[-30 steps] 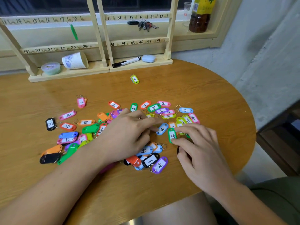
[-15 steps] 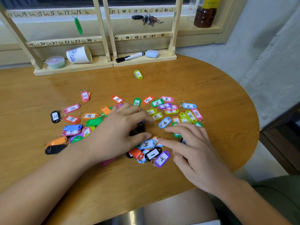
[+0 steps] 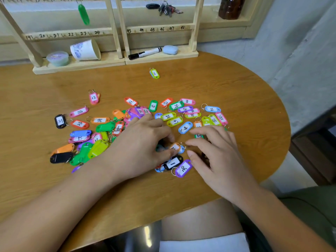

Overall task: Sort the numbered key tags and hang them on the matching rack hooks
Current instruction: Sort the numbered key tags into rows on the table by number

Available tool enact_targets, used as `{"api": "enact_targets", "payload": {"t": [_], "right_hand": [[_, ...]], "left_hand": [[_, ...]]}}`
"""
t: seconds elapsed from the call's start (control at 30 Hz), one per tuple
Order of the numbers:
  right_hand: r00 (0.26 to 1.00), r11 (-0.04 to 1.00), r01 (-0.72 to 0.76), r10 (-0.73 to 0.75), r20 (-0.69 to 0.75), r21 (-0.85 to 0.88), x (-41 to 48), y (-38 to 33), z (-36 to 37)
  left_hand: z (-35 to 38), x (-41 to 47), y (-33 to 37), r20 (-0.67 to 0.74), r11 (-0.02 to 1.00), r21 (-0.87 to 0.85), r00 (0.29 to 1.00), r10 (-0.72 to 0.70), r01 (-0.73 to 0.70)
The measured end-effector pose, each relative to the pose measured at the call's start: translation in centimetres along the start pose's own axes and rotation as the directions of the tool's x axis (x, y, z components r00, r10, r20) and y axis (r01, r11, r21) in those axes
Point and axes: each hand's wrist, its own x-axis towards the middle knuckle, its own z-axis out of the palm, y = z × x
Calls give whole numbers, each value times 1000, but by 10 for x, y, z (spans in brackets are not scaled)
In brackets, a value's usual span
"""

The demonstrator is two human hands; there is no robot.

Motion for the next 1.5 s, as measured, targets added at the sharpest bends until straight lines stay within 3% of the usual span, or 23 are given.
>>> {"api": "enact_targets", "payload": {"t": [0.3, 0.53, 0.7, 0.8, 1.1, 1.27, 1.4, 1.5], "right_hand": [[992, 986, -120, 113, 64, 117, 19, -6, 8], [994, 989, -111, 108, 32, 96, 23, 0, 5], [964, 878, -258, 260, 50, 404, 28, 6, -14], [951, 821, -296, 299, 75, 488, 32, 7, -25], [952, 858, -305, 274, 134, 412, 43, 10, -16], [962, 903, -271, 264, 68, 333, 42, 16, -10], [945, 814, -296, 327, 26, 499, 40, 15, -14], [955, 844, -200, 281, -93, 497, 33, 6, -22]], "left_hand": [[5, 3, 6, -11, 990, -118, 997, -76, 74], [5, 3, 8, -32, 983, -136, 992, -125, 120], [6, 4, 9, -94, 980, -163, 987, -131, 115], [8, 5, 9, -118, 984, -154, 987, -113, 94], [1, 1, -4, -41, 977, -197, 994, -98, 88], [-3, -1, -15, -11, 979, -193, 998, -66, 63], [-2, 0, -11, -37, 978, -206, 998, -53, 45], [-2, -1, -10, -46, 978, -208, 998, -45, 35]]}}
